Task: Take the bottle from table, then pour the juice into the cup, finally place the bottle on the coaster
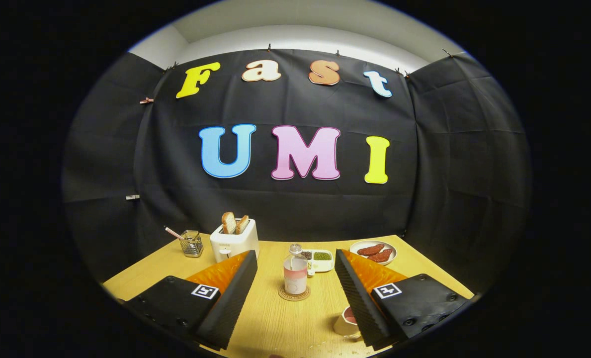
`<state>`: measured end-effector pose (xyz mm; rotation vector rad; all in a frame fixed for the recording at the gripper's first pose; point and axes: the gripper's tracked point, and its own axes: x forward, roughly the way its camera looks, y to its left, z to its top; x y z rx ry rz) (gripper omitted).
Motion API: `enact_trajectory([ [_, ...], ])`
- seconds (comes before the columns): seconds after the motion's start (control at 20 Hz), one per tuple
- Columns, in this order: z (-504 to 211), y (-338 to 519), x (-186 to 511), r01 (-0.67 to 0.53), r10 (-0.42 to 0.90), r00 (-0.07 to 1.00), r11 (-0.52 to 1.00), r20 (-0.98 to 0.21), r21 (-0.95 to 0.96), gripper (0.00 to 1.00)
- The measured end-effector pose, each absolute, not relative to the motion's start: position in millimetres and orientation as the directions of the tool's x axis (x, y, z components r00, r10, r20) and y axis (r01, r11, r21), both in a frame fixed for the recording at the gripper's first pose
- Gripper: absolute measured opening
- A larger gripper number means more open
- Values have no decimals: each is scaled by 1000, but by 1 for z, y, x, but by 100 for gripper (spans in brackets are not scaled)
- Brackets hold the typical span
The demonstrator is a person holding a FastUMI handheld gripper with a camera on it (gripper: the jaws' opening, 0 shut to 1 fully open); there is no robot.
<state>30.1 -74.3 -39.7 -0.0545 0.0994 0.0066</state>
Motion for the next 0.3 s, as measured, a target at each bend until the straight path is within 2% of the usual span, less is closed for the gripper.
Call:
enact_trajectory([
  [0.3, -43, -76, 32, -5, -1, 994, 999, -107, -54, 97],
])
